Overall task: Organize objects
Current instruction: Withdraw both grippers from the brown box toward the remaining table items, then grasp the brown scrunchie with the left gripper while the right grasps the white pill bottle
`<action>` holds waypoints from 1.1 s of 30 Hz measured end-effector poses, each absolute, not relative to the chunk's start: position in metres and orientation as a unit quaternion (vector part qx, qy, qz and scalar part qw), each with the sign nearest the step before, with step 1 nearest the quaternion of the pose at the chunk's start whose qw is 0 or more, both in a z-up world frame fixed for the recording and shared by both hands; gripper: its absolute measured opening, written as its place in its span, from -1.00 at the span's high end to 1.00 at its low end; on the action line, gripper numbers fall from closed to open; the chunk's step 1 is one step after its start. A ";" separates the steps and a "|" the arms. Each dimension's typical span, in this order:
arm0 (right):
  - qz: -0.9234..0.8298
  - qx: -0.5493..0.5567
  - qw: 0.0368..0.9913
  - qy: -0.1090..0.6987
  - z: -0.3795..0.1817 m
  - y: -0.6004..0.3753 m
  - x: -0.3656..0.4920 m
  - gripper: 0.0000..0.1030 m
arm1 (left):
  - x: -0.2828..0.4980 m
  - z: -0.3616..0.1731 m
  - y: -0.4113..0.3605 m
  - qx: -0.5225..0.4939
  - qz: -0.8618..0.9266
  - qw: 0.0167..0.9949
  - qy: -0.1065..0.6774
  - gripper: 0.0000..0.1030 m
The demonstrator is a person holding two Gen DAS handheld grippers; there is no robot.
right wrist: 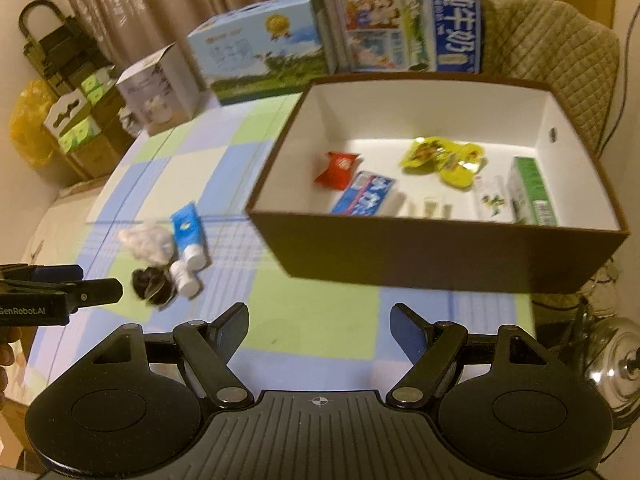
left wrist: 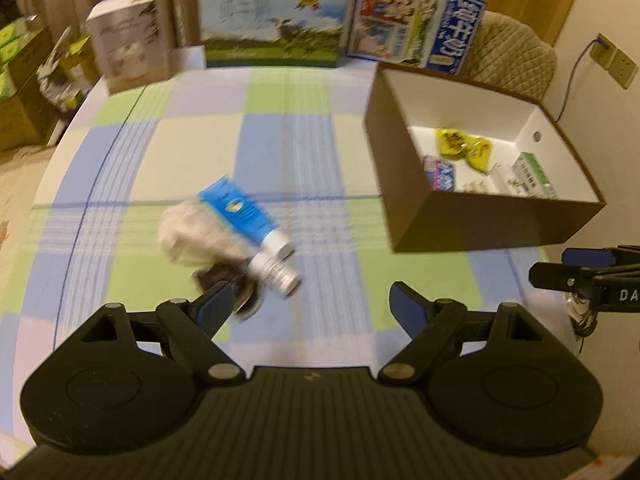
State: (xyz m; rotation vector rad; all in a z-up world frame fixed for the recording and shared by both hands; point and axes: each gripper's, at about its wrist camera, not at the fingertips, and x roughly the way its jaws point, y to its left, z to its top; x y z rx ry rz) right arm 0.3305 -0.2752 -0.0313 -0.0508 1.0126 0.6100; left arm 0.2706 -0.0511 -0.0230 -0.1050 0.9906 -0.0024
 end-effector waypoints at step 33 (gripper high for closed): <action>0.320 -0.068 0.796 0.510 -0.094 -0.164 0.306 -0.46 | 0.260 -0.074 0.032 -0.061 0.041 0.858 0.508 -0.58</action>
